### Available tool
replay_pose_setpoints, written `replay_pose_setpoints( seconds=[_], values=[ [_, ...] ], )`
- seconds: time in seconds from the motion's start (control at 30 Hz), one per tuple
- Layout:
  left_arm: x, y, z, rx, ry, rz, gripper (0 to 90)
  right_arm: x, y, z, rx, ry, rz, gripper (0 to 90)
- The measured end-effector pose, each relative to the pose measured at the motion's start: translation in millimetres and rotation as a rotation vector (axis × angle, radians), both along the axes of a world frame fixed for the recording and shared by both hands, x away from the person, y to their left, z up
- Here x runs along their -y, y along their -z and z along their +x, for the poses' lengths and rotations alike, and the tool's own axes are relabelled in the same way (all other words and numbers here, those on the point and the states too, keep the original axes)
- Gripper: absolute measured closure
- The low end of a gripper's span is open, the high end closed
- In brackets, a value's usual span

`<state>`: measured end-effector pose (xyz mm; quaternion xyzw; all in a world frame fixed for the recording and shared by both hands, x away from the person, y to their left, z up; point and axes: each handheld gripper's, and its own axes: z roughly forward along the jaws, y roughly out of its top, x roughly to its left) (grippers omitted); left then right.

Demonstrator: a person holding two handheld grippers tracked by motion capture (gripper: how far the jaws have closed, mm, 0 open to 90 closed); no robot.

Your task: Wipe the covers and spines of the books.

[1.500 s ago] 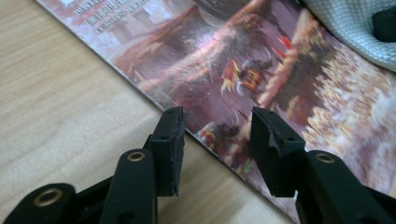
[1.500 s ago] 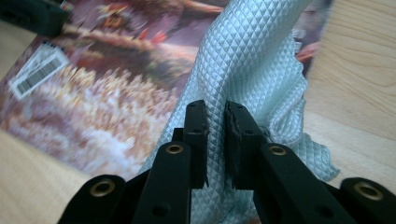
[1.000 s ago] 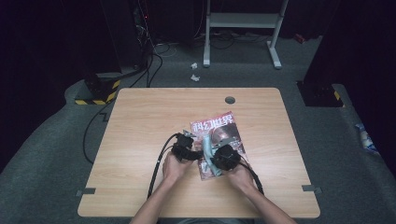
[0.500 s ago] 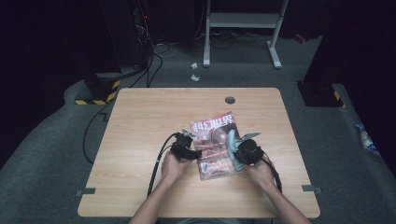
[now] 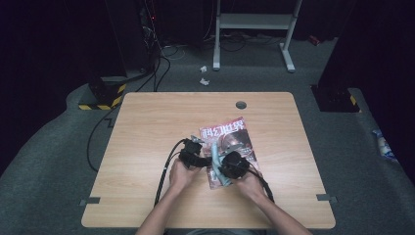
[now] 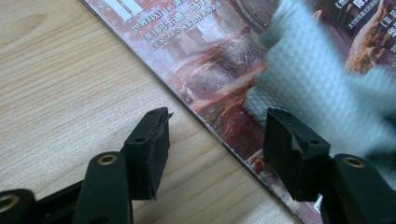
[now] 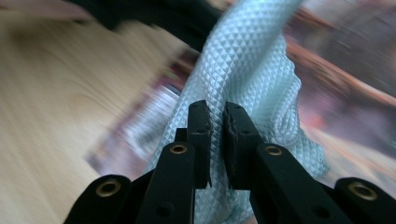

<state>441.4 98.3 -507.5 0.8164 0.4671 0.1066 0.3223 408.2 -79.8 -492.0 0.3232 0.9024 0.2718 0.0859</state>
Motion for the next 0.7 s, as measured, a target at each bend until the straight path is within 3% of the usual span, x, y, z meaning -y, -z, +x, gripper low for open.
replay_pose_setpoints(
  seconds=[0.13, 0.3, 0.4, 0.6, 0.7],
  values=[
    [-1.4, 0.0, 0.6, -0.001, -0.002, -0.007, 43.0, -12.6, 0.9, -1.6, -0.003, -0.015, 0.016, 81.8],
    [-1.0, 0.3, 0.3, -0.001, -0.003, -0.010, 43.0, -4.1, 0.7, 1.2, -0.010, 0.000, 0.019, 81.7],
    [-0.7, 0.4, 0.3, -0.002, -0.007, -0.013, 43.0, 20.9, -0.2, 7.0, 0.005, 0.057, -0.002, 81.7],
    [-1.6, 0.3, 1.1, 0.000, -0.001, -0.011, 42.9, 96.6, -3.4, 21.9, 0.020, 0.259, -0.028, 81.8],
    [-2.2, 0.3, 1.9, -0.007, -0.007, -0.025, 42.8, 106.3, -4.0, 22.7, 0.016, 0.280, -0.028, 81.9]
  ],
)
